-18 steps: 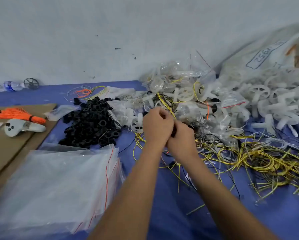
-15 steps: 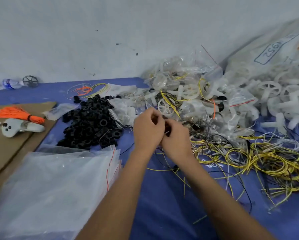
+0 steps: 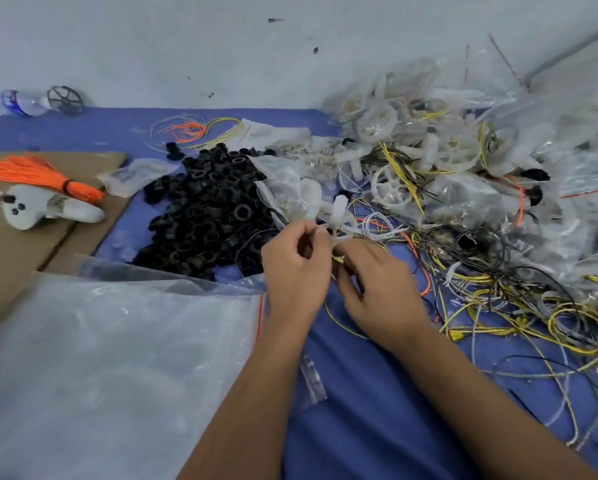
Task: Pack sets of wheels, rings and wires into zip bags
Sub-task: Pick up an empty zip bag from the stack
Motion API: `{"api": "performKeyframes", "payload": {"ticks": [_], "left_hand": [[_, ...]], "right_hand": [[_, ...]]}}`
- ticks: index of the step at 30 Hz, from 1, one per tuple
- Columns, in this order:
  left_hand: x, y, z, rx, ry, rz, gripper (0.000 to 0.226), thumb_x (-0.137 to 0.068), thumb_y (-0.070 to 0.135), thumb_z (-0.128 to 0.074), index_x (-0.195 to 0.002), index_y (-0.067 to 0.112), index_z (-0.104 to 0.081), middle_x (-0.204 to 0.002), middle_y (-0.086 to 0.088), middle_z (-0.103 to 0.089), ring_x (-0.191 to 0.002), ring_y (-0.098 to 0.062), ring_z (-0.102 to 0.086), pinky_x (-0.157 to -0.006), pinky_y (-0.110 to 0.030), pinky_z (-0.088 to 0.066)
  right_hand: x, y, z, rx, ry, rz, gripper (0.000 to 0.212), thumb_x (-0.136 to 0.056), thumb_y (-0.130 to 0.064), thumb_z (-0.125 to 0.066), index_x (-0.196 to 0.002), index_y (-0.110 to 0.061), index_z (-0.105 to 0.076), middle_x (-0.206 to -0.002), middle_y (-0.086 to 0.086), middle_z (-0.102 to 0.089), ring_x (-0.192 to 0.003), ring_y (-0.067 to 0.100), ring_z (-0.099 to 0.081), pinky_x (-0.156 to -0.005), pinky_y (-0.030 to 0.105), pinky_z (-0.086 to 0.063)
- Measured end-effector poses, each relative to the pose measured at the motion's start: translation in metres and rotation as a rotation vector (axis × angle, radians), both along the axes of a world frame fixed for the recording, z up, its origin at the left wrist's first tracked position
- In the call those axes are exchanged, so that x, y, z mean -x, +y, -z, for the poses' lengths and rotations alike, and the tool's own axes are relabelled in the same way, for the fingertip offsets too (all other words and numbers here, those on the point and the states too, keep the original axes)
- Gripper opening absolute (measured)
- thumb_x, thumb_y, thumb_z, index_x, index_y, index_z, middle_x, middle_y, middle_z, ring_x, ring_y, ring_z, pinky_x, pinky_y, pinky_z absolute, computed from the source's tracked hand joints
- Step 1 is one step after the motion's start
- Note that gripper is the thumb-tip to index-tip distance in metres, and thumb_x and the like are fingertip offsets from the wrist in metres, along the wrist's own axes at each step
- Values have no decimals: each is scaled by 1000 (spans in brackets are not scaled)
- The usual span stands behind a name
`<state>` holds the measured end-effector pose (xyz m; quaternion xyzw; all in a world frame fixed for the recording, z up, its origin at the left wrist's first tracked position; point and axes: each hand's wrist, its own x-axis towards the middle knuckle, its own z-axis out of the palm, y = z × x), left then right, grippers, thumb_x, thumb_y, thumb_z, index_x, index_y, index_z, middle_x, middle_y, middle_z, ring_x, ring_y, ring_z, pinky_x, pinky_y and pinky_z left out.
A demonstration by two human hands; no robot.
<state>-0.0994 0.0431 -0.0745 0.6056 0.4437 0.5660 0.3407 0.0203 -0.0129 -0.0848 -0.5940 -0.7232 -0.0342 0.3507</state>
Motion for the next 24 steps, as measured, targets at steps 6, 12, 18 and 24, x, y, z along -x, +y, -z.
{"api": "performKeyframes", "payload": {"ticks": [6,12,18,24], "left_hand": [[3,-1,-15,193,-211,108,21,-91,6,-61,-71,0,-61,-67,-23,-59,-60,-15,-47,-60,-31,-40],[22,5,-47,401,-483,391,31,-104,20,-50,-79,10,-66,-62,3,-60,-46,-8,-43,-40,-17,-27],[69,18,-69,440,-755,443,38,-104,37,-43,-84,12,-62,-70,0,-55,-53,-11,-37,-45,-22,-16],[86,22,-69,421,-817,427,39,-103,40,-42,-84,12,-62,-73,-2,-55,-57,-13,-37,-50,-24,-15]], "right_hand": [[0,-8,-3,10,-65,37,16,-95,-20,-57,-107,-13,-63,-97,3,-67,-88,30,-65,-62,43,-51],[14,-14,-12,-72,-237,45,13,-96,-19,-62,-101,-10,-70,-89,7,-65,-80,35,-64,-56,42,-50],[68,-27,-22,25,-415,-432,36,-102,-26,-53,-137,-31,-59,-144,3,-53,-121,30,-48,-84,44,-50],[70,-22,-19,-35,-477,-432,14,-87,-24,-70,-99,-24,-76,-114,-8,-69,-117,25,-56,-75,38,-46]]}}
